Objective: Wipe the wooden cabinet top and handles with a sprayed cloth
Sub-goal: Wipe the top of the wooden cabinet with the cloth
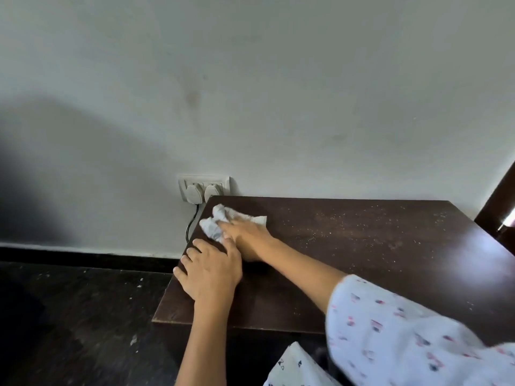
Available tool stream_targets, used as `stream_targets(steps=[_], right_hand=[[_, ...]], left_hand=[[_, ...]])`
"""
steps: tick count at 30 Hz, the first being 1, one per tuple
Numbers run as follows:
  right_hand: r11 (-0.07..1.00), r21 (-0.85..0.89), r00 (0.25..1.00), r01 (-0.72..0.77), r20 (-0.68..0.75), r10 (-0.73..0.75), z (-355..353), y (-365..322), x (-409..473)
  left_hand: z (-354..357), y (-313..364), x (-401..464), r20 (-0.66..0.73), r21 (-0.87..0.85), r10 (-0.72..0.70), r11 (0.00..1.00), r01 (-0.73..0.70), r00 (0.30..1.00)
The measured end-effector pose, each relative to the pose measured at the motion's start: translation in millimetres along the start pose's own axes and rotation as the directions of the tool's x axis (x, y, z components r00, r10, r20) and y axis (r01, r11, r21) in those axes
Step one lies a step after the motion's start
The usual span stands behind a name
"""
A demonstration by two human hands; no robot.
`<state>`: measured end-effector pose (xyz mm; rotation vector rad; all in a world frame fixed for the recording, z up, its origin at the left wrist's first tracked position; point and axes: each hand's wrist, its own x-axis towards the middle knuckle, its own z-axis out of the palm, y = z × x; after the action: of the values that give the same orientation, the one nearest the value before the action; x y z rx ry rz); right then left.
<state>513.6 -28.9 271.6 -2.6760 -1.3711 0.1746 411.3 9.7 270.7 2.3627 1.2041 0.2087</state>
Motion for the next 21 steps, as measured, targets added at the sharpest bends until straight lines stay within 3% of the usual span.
stream_targets(steps=[4, 7, 9, 13, 15, 19, 21], right_hand=[[0.983, 0.084, 0.974, 0.164, -0.175, -0.147, 8.2, 18.7, -34.7], [0.992, 0.096, 0.959, -0.087, -0.261, 0.110, 3.2, 51.7, -9.9], [0.962, 0.053, 0.939, -0.267, -0.210, 0.273, 2.4, 68.9, 10.9], [0.908, 0.102, 0.898, -0.405, -0.142, 0.416, 16.1, 74.7, 41.9], [0.931, 0.080, 0.924, -0.356, -0.119, 0.364, 16.5, 67.2, 43.8], [0.998, -0.034, 0.998, -0.058, -0.038, 0.057, 9.9, 67.9, 6.7], [0.996, -0.077, 0.998, -0.035, -0.050, 0.031, 12.1, 80.1, -8.1]], left_hand=[[-0.8, -1.8, 3.9, -0.008, 0.003, -0.009, 1.000, 0.009, 1.000], [0.9, 4.6, 2.3, -0.003, -0.005, -0.013, 1.000, 0.013, 1.000], [4.2, 9.6, -0.2, 0.005, -0.007, -0.005, 1.000, 0.005, 1.000], [8.8, 14.9, 2.1, 0.007, 0.009, 0.005, 1.000, -0.005, 1.000], [9.5, 16.0, 5.1, 0.001, 0.013, 0.004, 1.000, -0.004, 1.000], [10.0, 14.7, 4.2, 0.004, -0.005, -0.001, 1.000, 0.001, 1.000], [9.6, 14.8, 4.1, -0.008, -0.008, 0.008, 1.000, -0.008, 1.000]])
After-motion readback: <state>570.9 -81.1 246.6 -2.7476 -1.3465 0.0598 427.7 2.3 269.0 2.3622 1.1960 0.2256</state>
